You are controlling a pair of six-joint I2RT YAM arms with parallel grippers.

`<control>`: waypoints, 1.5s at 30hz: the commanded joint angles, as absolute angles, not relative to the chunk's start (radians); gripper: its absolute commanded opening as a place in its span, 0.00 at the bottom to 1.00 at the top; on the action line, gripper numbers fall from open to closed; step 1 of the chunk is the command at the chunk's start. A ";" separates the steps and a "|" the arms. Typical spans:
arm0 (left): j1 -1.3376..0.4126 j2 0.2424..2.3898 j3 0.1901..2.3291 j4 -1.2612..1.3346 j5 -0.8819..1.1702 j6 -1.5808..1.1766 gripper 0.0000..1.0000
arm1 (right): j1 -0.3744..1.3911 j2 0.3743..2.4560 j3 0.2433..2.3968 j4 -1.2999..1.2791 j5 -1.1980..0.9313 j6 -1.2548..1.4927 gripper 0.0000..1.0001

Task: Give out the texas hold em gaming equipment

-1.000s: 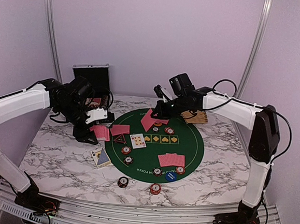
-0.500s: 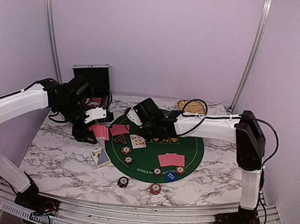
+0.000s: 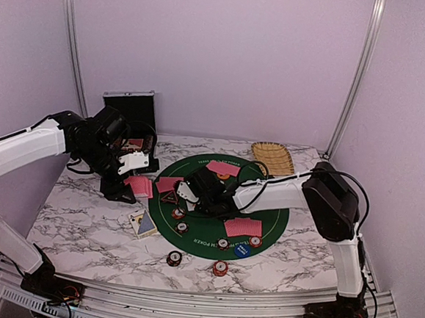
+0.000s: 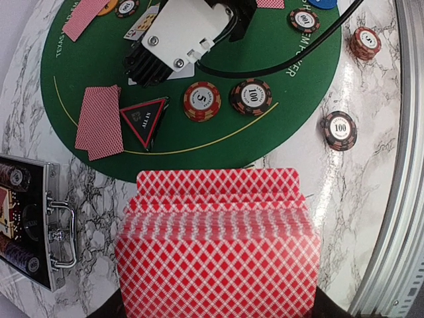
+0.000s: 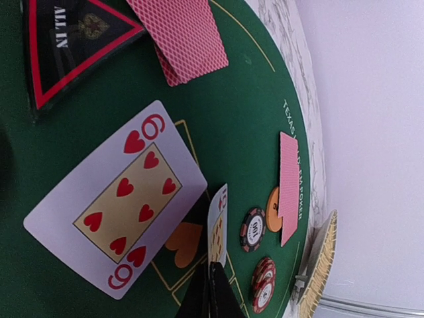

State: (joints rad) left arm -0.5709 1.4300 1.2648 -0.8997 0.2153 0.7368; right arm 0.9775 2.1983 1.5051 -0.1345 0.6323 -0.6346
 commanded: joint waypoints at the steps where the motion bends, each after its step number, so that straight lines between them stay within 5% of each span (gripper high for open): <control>1: -0.561 1.412 1.266 -0.908 0.217 0.734 0.00 | 1.000 2.165 1.503 -0.172 0.534 -0.579 0.05; 17: -0.558 1.419 1.266 -0.908 0.227 0.736 0.00 | 0.968 2.020 1.440 -0.248 0.399 -0.393 0.46; 29: -0.558 1.428 1.276 -0.908 0.236 0.735 0.00 | 0.635 1.983 1.560 -0.358 -0.020 0.238 0.51; 45: -0.558 1.437 1.287 -0.910 0.236 0.729 0.00 | 0.617 2.253 1.702 -0.305 -0.205 0.433 0.41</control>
State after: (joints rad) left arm -0.5636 1.4338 1.2648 -0.9001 0.2199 0.7368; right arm 0.6144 2.1990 1.6001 -0.3302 -0.1646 0.3763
